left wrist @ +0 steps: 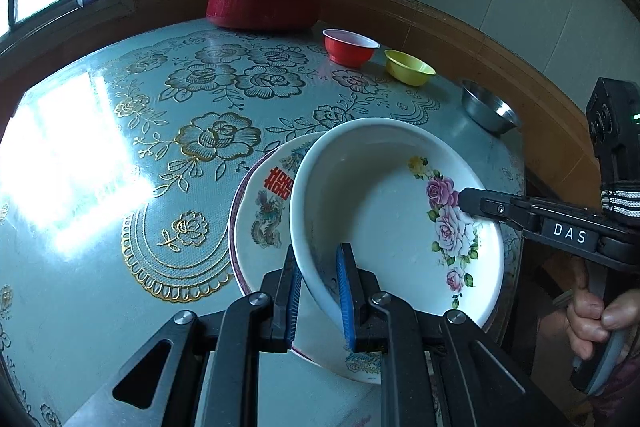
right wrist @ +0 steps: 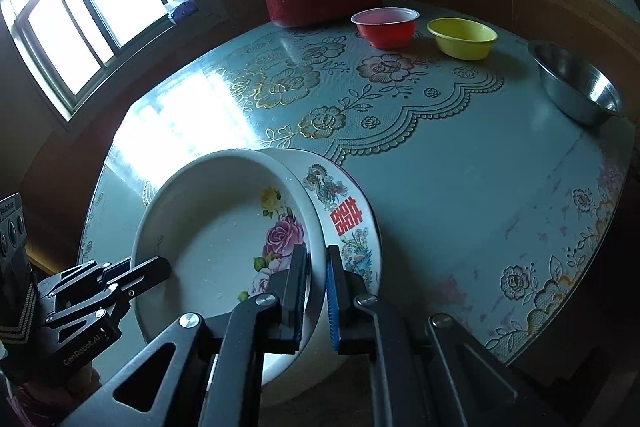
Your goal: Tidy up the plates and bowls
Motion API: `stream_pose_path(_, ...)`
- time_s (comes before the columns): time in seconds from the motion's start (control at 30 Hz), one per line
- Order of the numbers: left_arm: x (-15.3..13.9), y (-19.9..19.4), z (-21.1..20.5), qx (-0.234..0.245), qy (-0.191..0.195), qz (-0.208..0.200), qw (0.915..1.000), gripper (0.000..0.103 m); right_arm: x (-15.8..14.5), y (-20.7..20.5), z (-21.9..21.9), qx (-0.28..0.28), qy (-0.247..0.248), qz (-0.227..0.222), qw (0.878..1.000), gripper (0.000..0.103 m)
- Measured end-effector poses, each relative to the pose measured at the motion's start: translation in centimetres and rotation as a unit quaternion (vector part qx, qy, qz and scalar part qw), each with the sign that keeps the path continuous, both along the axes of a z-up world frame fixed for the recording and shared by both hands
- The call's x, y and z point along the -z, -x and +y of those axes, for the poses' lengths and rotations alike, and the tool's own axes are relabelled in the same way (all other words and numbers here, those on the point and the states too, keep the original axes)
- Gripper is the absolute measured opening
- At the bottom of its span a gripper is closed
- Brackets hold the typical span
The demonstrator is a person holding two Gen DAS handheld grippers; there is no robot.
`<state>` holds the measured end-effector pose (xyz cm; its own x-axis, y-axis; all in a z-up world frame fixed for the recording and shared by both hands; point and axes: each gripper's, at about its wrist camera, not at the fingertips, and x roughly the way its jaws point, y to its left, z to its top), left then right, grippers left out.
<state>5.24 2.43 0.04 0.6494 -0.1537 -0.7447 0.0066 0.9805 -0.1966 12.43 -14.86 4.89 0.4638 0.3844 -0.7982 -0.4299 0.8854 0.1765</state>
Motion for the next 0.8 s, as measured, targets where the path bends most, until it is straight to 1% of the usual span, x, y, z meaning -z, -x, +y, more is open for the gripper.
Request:
stream_pose_path(0.33,0.7,-0.6,0.1,0.011,-0.009,0.007,0.9999,0.017,0.4,-0.3,0.2,0.009,0.018,-0.002,1.000,0.008)
stream_pose_path(0.43,0.8,-0.7,0.2,0.013,-0.006,0.007,0.9999,0.018,0.6,-0.1,0.6,0.008,0.041,-0.011,0.999,0.009)
stream_pose_path(0.53,0.9,-0.8,0.2,0.014,-0.009,0.005,0.9999,0.018,0.6,0.3,1.2,0.002,0.069,-0.029,0.997,0.010)
stream_pose_path(0.7,1.0,-0.9,0.3,0.015,-0.010,0.004,0.9998,0.018,0.6,0.6,1.7,0.002,0.095,-0.046,0.994,0.011)
stream_pose_path(0.8,1.0,-0.9,0.2,0.014,-0.013,0.003,0.9998,0.018,0.5,0.5,1.8,0.007,0.097,-0.050,0.994,0.011)
